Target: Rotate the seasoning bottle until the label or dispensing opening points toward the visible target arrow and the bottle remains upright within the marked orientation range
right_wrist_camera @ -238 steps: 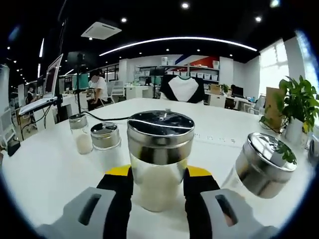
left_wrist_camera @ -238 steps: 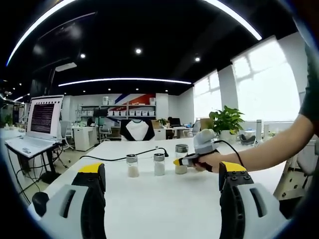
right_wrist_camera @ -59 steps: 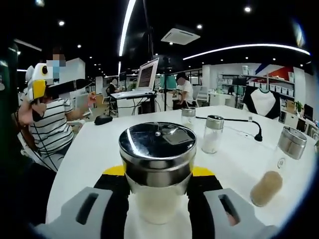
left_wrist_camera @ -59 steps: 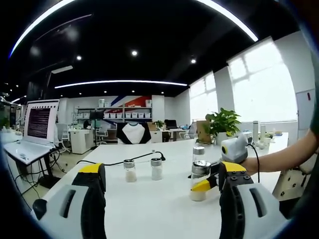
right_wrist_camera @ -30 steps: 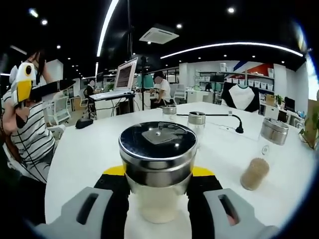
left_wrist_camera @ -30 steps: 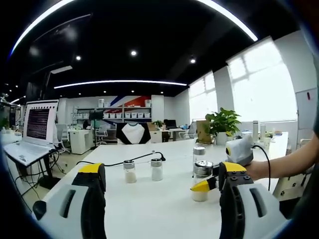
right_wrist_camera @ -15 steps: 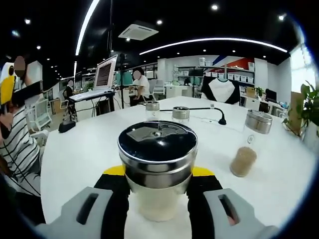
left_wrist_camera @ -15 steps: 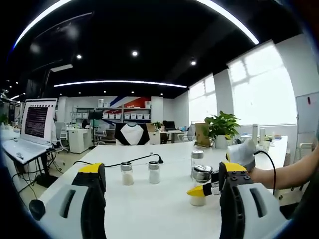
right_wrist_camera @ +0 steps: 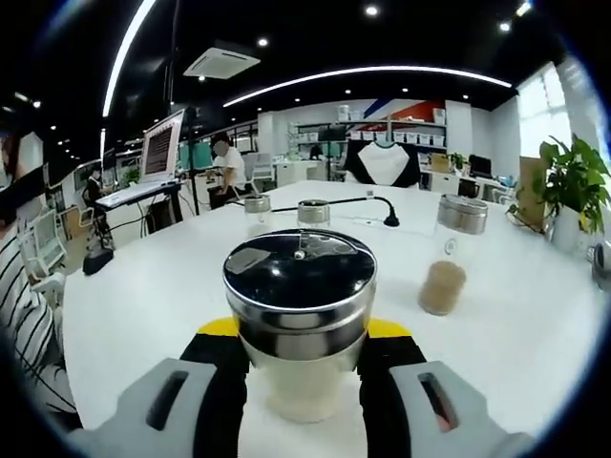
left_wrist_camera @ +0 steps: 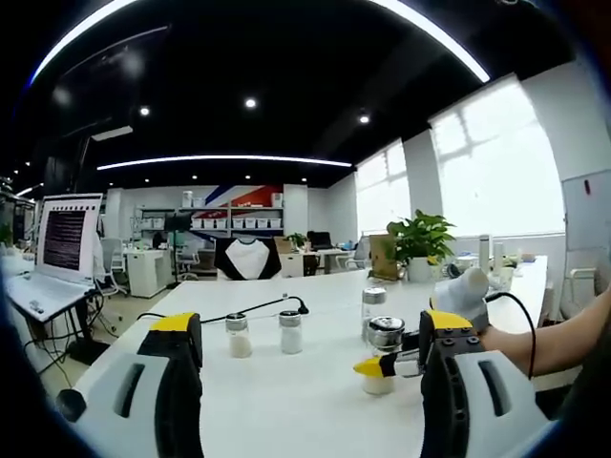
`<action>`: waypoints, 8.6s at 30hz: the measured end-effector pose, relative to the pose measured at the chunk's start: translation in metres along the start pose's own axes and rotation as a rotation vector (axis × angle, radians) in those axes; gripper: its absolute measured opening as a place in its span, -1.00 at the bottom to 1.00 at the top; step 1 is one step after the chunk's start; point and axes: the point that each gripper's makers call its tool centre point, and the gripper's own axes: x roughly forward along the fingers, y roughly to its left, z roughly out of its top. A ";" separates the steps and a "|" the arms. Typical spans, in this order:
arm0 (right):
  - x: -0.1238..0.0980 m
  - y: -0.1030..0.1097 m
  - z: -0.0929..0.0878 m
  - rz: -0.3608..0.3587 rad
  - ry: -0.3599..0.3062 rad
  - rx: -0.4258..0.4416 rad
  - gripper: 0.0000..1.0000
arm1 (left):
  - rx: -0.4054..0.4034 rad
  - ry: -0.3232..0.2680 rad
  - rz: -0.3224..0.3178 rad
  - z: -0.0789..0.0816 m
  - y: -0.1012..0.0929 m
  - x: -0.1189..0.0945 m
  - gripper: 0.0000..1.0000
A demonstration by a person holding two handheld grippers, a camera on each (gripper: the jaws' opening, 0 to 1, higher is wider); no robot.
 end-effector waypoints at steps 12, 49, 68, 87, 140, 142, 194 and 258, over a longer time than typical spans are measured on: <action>-0.001 -0.006 -0.002 -0.082 0.020 0.045 -0.13 | 0.008 -0.001 0.009 0.002 0.006 -0.002 0.99; -0.016 0.009 0.012 0.276 -0.012 -0.201 0.53 | -0.029 -0.021 0.017 0.001 0.011 -0.009 0.99; -0.017 0.012 0.011 0.598 -0.071 -0.160 0.29 | -0.038 -0.005 0.032 -0.002 0.013 -0.014 0.99; -0.012 0.020 0.012 0.669 -0.118 -0.241 -0.16 | -0.044 -0.015 0.003 0.006 0.002 -0.003 0.99; -0.012 0.014 0.011 0.425 -0.099 -0.194 -0.17 | -0.084 0.003 -0.042 -0.008 -0.013 0.004 0.99; -0.011 0.013 0.011 0.403 -0.094 -0.189 -0.17 | -0.084 0.004 -0.040 -0.008 -0.013 0.004 0.99; -0.010 0.003 0.006 0.024 -0.071 -0.051 -0.18 | -0.088 0.026 -0.043 -0.007 -0.021 0.006 0.99; -0.020 0.024 0.012 0.471 -0.077 -0.291 0.20 | -0.071 0.030 -0.046 -0.007 -0.015 0.011 0.99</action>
